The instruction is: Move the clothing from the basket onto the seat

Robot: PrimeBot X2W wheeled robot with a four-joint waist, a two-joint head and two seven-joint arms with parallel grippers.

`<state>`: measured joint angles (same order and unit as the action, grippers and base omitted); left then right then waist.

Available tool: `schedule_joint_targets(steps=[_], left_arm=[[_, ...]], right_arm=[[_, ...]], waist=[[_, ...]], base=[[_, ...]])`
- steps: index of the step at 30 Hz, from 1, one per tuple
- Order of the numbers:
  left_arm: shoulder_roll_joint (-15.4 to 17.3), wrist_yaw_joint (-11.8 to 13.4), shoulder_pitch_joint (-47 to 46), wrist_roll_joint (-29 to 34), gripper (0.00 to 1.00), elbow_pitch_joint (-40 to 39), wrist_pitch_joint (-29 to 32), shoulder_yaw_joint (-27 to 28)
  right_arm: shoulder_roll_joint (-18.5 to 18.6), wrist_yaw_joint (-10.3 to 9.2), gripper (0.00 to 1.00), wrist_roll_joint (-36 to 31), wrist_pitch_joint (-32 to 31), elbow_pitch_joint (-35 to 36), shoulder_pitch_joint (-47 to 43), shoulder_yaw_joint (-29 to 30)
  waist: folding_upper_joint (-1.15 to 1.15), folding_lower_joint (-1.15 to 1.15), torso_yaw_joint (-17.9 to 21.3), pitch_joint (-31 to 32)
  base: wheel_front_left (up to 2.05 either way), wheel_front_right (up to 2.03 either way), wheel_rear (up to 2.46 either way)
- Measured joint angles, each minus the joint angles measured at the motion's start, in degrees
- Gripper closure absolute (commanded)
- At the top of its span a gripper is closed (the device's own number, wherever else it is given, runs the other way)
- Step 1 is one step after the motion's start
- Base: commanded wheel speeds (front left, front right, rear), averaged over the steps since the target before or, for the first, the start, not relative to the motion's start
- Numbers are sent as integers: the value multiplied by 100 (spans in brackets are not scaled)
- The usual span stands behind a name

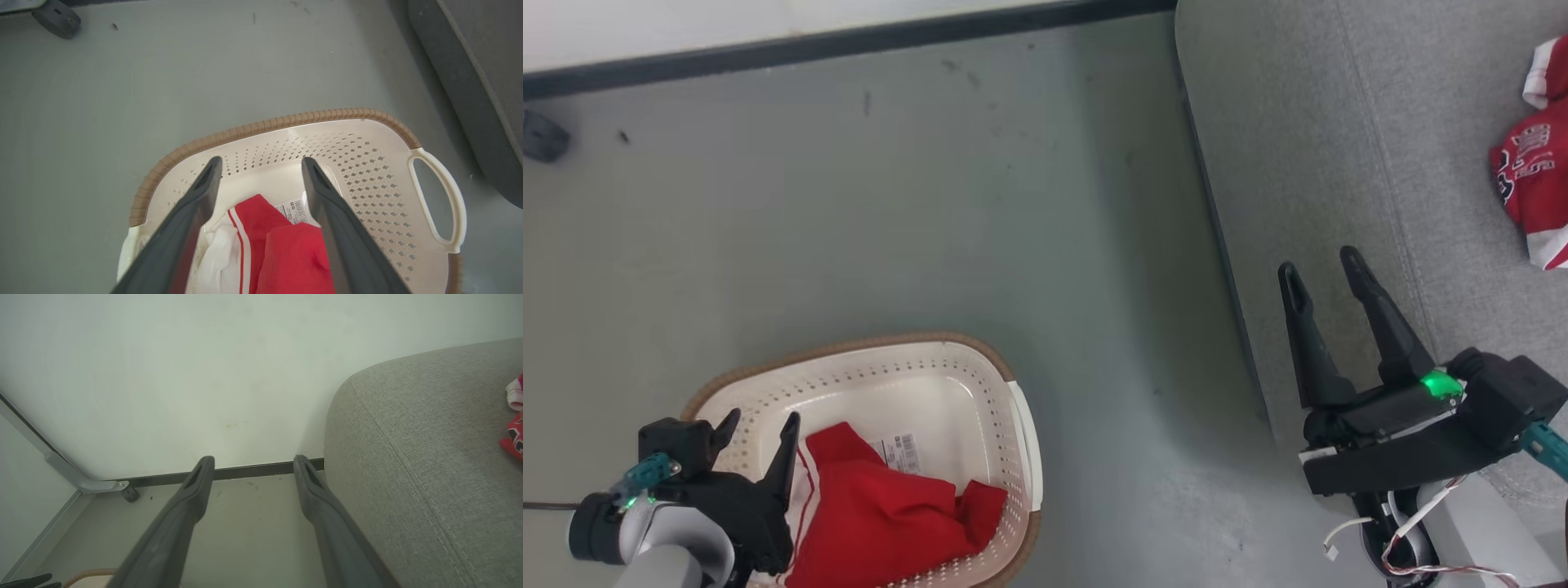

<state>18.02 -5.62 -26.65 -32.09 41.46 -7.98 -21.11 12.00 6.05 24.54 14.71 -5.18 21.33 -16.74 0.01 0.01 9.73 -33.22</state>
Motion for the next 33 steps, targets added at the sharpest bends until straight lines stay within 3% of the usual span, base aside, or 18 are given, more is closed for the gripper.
schedule_joint_targets(steps=[7,30,31,32,33], left_arm=[[213,-97,-140,174,0,526,243,-311],[364,-193,-900,323,0,1451,1337,-1136],[404,-193,-951,285,69,1485,1446,-1388],[391,-193,-952,238,100,1480,1446,-1425],[379,-193,-954,174,100,1478,1446,-1454]], right_arm=[[-51,1,0,-54,0,107,157,2],[-302,53,0,-339,0,265,406,-59],[-352,59,0,-374,0,183,511,-52],[-354,59,0,-375,0,166,536,-44],[-358,59,0,-380,0,154,542,-44]], waist=[[0,0,152,-454],[0,0,622,-1573],[0,0,686,-1775],[-1,0,693,-1787],[0,0,696,-1790]], base=[[0,0,0],[0,0,0],[0,0,0],[0,0,0],[0,0,0]])
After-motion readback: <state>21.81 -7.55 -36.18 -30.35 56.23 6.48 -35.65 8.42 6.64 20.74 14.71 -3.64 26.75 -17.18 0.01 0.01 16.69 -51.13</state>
